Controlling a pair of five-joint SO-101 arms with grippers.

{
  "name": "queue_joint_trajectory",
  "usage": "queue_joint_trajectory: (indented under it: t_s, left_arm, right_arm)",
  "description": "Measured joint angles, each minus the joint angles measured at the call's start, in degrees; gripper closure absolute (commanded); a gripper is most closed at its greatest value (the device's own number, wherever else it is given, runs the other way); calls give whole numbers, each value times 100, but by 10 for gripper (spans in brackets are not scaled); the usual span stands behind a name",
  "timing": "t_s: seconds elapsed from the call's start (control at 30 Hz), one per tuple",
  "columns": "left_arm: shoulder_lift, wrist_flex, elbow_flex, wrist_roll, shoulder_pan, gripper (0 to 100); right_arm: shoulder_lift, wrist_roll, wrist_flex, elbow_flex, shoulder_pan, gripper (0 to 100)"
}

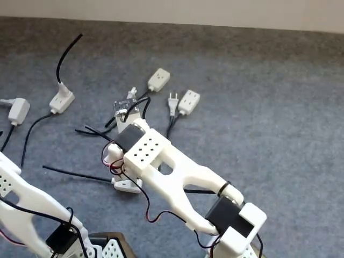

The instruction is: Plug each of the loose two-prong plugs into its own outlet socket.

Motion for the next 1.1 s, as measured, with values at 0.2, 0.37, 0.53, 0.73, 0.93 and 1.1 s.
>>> queue_joint_trajectory:
  t_s: [0.2, 0.37, 0.53, 0.73, 0.93, 1.1]
  left_arm:
    - [0, 0, 0, 0, 0, 659]
    - [0, 0, 0, 0, 0, 659]
    - [0, 0, 0, 0, 0, 659]
    - [0, 0, 0, 0, 0, 659]
    - [0, 0, 0, 0, 0, 659]
    - [0, 0, 0, 0, 0, 659]
  right_arm:
    - [0, 0, 79, 0, 44, 992]
    - [0, 0, 202, 0, 281, 992]
    - [0, 0, 211, 9, 360, 992]
    - [0, 0, 211, 9, 229, 992]
    - [0, 0, 211, 9, 176, 992]
    - [0, 0, 352, -9, 176, 992]
